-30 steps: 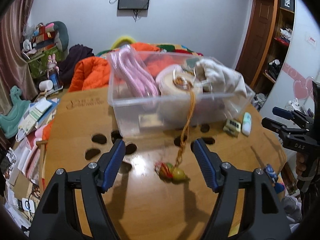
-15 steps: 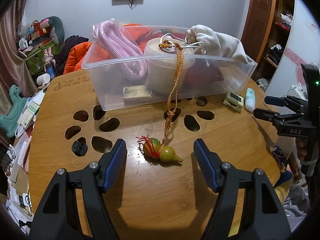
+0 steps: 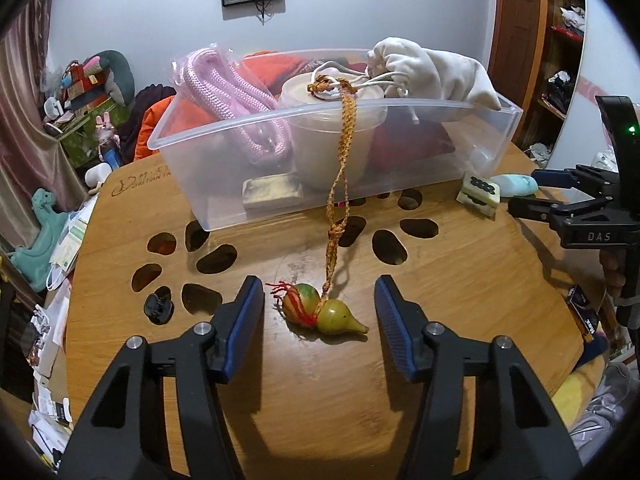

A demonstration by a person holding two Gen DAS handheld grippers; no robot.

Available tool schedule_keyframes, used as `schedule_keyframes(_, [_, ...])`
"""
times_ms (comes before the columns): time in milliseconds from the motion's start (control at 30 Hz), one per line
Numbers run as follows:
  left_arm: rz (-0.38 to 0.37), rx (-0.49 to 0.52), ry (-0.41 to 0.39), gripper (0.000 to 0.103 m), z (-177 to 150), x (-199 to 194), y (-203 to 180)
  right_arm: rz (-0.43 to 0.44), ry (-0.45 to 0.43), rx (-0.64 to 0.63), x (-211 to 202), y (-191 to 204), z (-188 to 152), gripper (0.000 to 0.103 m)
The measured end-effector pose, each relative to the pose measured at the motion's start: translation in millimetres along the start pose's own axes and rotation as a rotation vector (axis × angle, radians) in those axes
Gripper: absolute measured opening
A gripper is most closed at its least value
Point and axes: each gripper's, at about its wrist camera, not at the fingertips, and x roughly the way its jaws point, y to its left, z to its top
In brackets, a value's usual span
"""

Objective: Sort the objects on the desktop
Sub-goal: 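Grasp the gourd keychain with the left gripper while the right grasps the mint bottle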

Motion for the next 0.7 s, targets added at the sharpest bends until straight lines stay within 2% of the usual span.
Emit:
schedule_keyframes(200, [-0.002, 0.013, -0.011, 0.042, -1.6, -2.5, -2.7, 0.004, -0.019, -0.01, 2.8, 7.1, 1.8, 0.078])
schedule_keyframes(267, [0.0, 0.012, -0.015, 0.036, -1.5, -2.7, -1.9, 0.005, -0.022, -0.01, 2.4, 7.9, 2.6, 0.069])
schedule_keyframes(433, [0.003, 0.009, -0.02, 0.034, -3.1, -4.6, -1.5, 0.015, -0.015, -0.022, 0.0, 9.9, 4.1, 0.051])
schedule_keyframes(600, [0.001, -0.006, -0.022, 0.033, -5.8, -7.7, 1.8, 0.01, -0.019, -0.015, -4.1, 9.1, 0.0, 0.044])
schedule_keyframes(700, [-0.011, -0.023, -0.022, 0.031, -6.6, -9.3, 5.7, 0.02, -0.019, -0.007, -8.1, 9.4, -3.4, 0.035])
